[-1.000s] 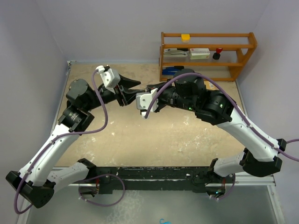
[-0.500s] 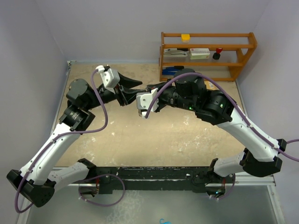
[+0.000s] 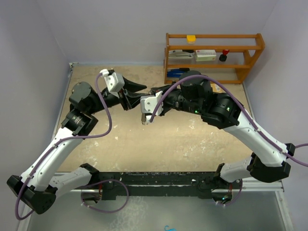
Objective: Remove the keys from the keyring
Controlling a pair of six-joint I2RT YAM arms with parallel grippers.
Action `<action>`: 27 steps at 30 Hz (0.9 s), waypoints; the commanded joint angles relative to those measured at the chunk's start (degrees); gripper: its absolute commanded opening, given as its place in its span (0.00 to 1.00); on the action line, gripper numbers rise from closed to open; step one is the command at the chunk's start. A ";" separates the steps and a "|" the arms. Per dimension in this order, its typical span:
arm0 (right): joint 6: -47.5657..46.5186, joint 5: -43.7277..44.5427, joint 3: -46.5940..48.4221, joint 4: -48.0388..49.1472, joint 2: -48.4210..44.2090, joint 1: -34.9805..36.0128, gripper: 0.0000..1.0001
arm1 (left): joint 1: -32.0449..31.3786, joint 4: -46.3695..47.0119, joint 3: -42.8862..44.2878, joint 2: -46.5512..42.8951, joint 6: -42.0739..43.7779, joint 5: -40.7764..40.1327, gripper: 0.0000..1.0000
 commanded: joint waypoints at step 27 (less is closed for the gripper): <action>0.66 -5.18 -1.01 6.01 -3.32 0.06 0.00 | 0.16 30.13 -10.44 -0.31 -7.30 5.19 0.32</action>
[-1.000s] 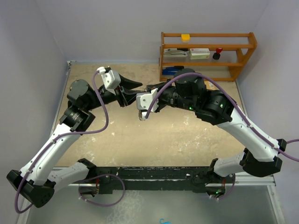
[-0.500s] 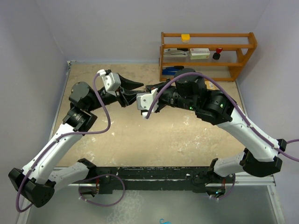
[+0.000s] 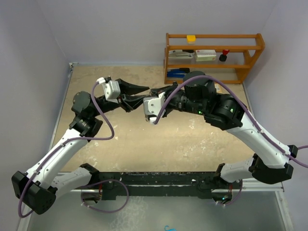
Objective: Remove the keys from the keyring
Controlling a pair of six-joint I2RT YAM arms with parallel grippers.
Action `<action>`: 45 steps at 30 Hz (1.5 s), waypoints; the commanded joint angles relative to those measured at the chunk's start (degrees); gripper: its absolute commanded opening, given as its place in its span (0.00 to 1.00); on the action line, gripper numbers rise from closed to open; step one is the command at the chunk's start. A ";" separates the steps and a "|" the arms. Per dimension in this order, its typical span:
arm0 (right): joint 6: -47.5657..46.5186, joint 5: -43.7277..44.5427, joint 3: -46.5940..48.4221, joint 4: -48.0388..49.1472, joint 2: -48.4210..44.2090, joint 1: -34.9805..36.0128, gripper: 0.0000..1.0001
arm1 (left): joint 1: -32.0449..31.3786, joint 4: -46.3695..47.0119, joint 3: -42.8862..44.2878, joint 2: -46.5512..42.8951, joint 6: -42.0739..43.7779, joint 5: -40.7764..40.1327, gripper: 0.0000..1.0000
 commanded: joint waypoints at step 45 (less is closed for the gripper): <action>0.50 -1.61 -1.19 6.58 -1.47 0.30 0.01 | 0.12 28.88 -10.40 -2.21 -13.45 -23.08 0.00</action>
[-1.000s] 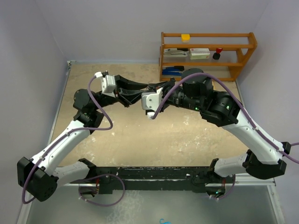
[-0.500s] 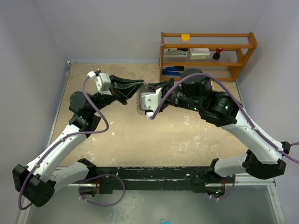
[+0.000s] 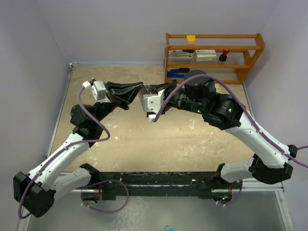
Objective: Remove the keys from the keyring
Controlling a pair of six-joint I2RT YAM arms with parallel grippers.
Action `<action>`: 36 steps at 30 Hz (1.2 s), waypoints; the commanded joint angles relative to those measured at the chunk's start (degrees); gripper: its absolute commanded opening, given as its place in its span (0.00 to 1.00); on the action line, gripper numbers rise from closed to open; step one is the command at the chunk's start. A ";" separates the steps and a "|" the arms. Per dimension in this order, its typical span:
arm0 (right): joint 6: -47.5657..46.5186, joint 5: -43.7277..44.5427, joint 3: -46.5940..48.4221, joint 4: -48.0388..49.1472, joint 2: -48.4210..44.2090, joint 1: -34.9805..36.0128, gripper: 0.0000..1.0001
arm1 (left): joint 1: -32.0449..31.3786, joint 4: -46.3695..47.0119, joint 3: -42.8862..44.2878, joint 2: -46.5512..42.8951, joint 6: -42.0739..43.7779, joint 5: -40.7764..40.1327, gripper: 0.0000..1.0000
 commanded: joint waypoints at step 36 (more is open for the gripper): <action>0.90 1.11 -3.24 5.56 -2.37 0.65 0.00 | 0.61 0.77 3.01 0.96 -2.98 1.41 0.29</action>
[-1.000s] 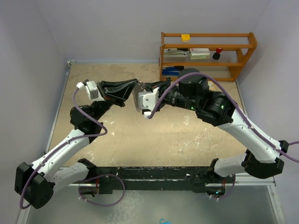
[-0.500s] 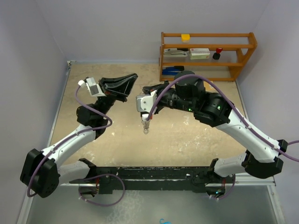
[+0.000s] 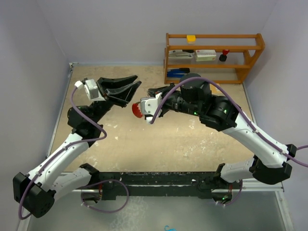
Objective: Remove the keys from the keyring
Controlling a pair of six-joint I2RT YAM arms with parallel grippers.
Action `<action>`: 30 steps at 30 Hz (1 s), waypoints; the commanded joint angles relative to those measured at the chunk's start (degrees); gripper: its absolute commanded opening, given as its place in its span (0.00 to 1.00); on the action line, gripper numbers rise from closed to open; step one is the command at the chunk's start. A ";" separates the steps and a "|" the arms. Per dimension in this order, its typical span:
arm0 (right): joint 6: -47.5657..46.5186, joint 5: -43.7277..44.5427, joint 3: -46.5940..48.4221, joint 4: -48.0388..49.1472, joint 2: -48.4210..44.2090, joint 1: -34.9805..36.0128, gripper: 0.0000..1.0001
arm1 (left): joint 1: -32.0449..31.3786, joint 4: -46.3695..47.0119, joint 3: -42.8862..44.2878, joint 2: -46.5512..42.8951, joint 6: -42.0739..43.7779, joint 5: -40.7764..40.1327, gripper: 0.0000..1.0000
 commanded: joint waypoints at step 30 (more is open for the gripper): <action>-0.65 3.92 -1.04 6.77 -2.08 0.28 0.00 | -0.21 -16.11 1.88 -0.81 8.75 -3.01 0.17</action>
